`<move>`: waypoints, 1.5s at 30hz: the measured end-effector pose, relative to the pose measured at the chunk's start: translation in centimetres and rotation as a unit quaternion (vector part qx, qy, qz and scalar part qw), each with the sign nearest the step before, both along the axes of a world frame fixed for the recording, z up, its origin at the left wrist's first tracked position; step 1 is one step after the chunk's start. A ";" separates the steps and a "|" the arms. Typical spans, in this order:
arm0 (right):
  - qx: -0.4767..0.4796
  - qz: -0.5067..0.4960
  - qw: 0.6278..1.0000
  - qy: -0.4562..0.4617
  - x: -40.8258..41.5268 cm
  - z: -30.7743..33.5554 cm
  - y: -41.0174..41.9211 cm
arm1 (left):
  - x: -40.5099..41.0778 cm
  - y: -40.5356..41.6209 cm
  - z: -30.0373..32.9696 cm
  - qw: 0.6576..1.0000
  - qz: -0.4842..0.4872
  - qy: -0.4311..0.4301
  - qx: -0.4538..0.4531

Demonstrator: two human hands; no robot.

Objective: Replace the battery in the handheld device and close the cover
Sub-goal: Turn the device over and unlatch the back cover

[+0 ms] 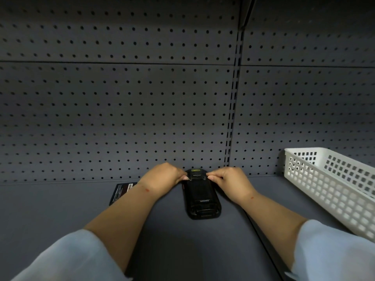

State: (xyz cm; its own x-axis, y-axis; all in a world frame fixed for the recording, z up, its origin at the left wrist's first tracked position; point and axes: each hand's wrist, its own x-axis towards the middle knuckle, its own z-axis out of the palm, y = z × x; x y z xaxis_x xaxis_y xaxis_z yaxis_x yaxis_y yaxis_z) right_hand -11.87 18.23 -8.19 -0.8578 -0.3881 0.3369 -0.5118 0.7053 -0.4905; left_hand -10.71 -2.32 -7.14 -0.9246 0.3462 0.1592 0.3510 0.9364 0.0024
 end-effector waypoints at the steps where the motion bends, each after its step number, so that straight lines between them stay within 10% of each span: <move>1: -0.001 -0.001 1.000 0.000 0.0 0.0 0.0 | 0.0 0.1 0.0 1.000 0.000 0.001 -0.004; 32: 0.034 0.001 0.999 0.031 -0.3 -0.1 -0.1 | 0.8 1.5 0.3 0.998 0.041 0.041 0.033; 39: -0.005 0.044 0.999 -0.001 0.3 0.7 -0.4 | 4.8 1.6 0.9 0.963 0.052 -0.173 0.201; 45: 0.124 0.087 0.988 -0.039 0.9 2.6 -1.5 | 5.3 1.3 -0.2 0.954 0.050 -0.260 0.141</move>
